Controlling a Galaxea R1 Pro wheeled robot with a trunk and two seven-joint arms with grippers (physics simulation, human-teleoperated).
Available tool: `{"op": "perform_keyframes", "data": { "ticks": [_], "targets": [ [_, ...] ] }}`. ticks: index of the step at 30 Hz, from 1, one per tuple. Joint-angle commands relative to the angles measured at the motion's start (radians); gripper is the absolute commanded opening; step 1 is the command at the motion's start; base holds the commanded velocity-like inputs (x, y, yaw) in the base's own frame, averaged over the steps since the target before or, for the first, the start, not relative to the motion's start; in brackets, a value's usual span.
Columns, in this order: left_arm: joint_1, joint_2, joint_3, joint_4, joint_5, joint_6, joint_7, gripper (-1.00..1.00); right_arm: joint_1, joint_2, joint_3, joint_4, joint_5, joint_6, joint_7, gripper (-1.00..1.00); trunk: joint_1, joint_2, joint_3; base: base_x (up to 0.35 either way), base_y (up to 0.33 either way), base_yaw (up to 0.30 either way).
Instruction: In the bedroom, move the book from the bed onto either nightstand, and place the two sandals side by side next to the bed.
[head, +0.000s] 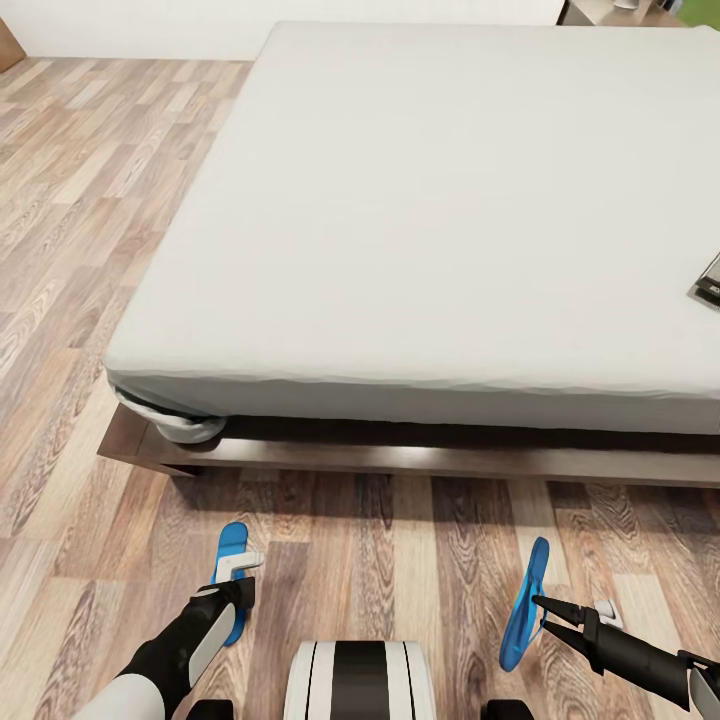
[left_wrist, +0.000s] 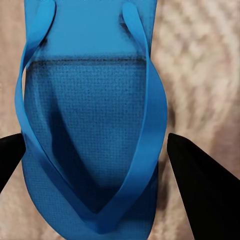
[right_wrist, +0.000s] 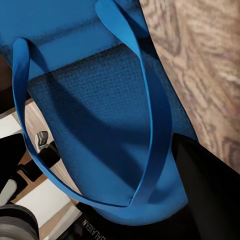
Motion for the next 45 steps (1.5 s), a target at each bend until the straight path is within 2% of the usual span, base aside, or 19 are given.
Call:
{"op": "perform_keyframes", "data": {
  "ticks": [1, 14, 18, 34, 35, 45],
  "targets": [
    [0.000, 0.002, -0.008, -0.002, 0.009, 0.004, 0.009, -1.00, -0.001, 0.000, -0.007, 0.000, 0.006, 0.010, 0.004, -1.00, 0.000, 0.000, -0.001, 0.000, 0.000, 0.000],
    [0.000, 0.002, -0.008, -0.002, 0.009, 0.006, 0.009, -1.00, -0.001, 0.000, -0.007, 0.000, 0.006, 0.010, 0.003, -1.00, 0.000, 0.000, -0.001, 0.000, 0.000, 0.000],
    [0.000, 0.002, -0.008, -0.002, 0.009, 0.006, 0.009, -1.00, -0.001, 0.000, -0.007, 0.000, 0.006, 0.010, 0.004, -1.00, -0.002, 0.001, 0.015, 0.000, 0.000, 0.000],
    [0.000, 0.002, -0.009, -0.002, 0.009, 0.005, 0.009, -1.00, -0.001, 0.000, -0.007, 0.000, 0.006, 0.010, 0.004, -1.00, -0.002, 0.001, 0.015, 0.000, 0.000, 0.000],
    [0.000, 0.001, -0.010, -0.002, 0.009, 0.005, 0.009, 1.00, -0.001, 0.000, -0.007, 0.000, 0.006, 0.010, 0.003, -1.00, -0.002, 0.001, 0.015, 0.000, 0.000, 0.000],
    [0.000, 0.001, -0.010, -0.002, 0.009, 0.005, 0.009, 1.00, -0.001, 0.000, -0.007, 0.000, 0.006, 0.010, 0.003, -1.00, -0.002, 0.001, 0.015, 0.000, 0.000, 0.000]
  ]
}}
